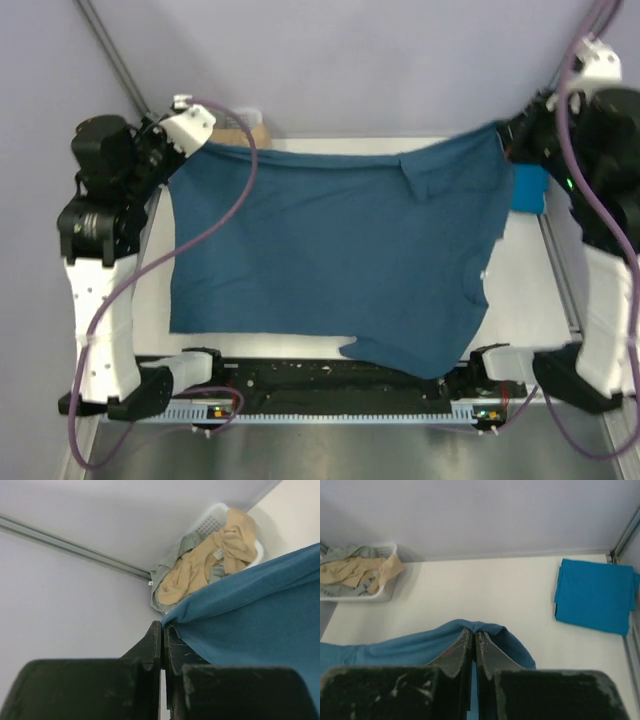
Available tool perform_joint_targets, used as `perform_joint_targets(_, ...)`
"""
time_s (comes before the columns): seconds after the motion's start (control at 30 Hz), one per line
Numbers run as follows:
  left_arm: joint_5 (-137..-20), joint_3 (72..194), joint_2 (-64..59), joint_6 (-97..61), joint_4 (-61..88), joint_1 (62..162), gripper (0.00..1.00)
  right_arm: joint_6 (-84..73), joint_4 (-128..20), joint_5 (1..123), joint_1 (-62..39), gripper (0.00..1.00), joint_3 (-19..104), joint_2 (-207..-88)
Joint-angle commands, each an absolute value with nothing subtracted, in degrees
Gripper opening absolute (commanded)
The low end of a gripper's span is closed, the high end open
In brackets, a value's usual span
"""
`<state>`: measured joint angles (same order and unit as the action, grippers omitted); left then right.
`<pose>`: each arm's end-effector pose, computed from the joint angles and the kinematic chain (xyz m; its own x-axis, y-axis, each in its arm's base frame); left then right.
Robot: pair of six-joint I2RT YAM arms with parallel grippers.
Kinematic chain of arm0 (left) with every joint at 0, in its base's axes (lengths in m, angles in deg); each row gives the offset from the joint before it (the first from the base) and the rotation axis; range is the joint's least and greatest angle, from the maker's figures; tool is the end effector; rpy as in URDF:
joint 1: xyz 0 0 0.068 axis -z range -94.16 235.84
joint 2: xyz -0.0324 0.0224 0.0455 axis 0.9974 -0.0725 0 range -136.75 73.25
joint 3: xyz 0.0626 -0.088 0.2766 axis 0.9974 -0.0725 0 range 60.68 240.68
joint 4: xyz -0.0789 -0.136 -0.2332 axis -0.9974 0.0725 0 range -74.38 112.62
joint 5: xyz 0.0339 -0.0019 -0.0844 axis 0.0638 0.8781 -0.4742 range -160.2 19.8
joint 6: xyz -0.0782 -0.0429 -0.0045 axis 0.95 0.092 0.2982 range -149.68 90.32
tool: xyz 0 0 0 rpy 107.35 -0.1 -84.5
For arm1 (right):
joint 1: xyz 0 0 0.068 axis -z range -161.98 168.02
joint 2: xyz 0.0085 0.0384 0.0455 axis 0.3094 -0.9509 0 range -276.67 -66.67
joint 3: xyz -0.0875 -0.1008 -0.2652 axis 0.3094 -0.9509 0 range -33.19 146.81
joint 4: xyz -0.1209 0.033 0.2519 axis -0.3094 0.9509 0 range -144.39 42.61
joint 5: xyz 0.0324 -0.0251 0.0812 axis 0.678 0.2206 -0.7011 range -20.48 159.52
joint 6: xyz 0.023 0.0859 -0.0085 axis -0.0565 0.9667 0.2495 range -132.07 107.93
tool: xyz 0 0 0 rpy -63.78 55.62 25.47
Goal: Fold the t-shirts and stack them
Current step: Flatten out the tshirt
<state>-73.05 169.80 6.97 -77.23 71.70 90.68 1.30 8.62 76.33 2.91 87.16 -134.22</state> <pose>0.2065 -0.0214 0.5677 -0.0563 0.7443 -0.6655 0.2577 0.6548 0.7105 0.1699 0.0360 0.6016 -0.2001 0.1838 -0.9624 -0.1027 0.9729 0.2072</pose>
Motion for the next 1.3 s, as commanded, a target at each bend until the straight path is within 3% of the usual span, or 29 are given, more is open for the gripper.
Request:
perform_joint_targets(0.0, -65.72, 169.40, 1.54, -74.42, 51.34, 90.33, 0.00, -1.18, 1.96, 69.99, 9.21, 0.00, 102.04, -149.08)
perform_joint_targets(0.2, -63.96, 170.80, -4.61, -71.34, 32.96, 90.33, 0.00, 11.55, -7.00, 52.84, 24.77, 0.00, 113.92, -160.01)
perform_joint_targets(0.43, -66.68, 171.44, -6.65, -72.22, 30.65, 90.41, 0.00, 10.18, -14.22, 49.05, 29.18, 0.00, 106.84, -152.21)
perform_joint_targets(0.77, -76.70, 145.08, 4.95, -79.25, 38.72, 90.41, 0.00, 1.82, -7.46, 46.94, 29.19, 0.00, 70.12, -130.34)
perform_joint_targets(1.0, -81.79, 125.31, 14.09, -83.73, 55.06, 90.41, 0.00, 6.12, -4.82, 39.64, 29.10, 0.00, 34.70, -112.92)
perform_joint_targets(1.27, -85.58, 104.38, 17.61, -82.42, 65.27, 90.41, 0.00, 9.82, -0.34, 38.67, 29.10, 0.00, 16.21, -103.42)
